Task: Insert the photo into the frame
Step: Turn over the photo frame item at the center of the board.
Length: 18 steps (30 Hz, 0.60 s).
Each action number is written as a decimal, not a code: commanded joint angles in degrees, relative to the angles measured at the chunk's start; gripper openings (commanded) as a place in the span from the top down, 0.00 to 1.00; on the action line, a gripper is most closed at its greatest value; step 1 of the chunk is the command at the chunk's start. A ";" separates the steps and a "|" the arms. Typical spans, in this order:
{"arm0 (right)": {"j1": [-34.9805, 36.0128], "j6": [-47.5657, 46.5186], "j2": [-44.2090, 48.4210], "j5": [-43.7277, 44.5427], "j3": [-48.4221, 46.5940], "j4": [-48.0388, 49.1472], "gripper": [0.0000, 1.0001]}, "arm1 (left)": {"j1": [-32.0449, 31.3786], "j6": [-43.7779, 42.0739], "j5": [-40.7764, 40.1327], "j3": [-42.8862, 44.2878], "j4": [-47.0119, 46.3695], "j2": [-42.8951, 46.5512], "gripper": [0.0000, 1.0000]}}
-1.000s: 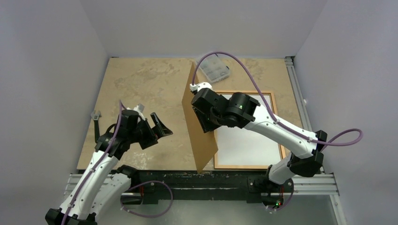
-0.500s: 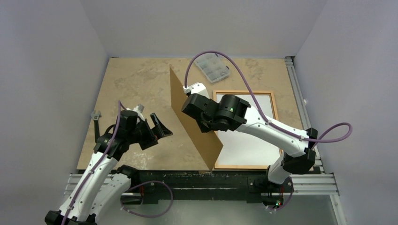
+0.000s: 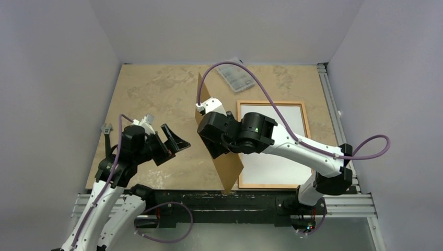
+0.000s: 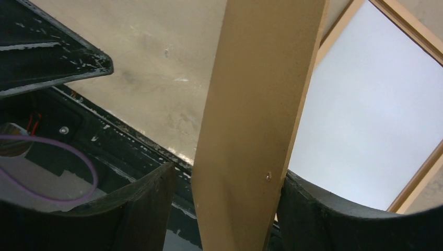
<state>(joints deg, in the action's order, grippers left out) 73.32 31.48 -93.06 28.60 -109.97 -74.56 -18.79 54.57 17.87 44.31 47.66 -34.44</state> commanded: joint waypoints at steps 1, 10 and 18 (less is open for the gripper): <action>1.03 -1.42 1.68 -2.44 -2.72 4.77 0.35 | -0.09 2.16 1.99 2.35 -2.13 1.62 0.01; 1.48 -3.03 3.62 -12.81 -0.58 13.00 0.32 | -0.11 3.19 2.27 4.09 -2.19 3.96 0.00; 1.51 -2.83 5.90 -18.53 3.29 18.46 0.27 | -0.10 5.45 3.33 5.63 -4.62 7.89 0.00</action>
<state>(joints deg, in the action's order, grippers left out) 74.59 29.23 -89.41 13.80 -108.16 -61.17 -18.79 58.04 19.40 47.31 46.54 -27.88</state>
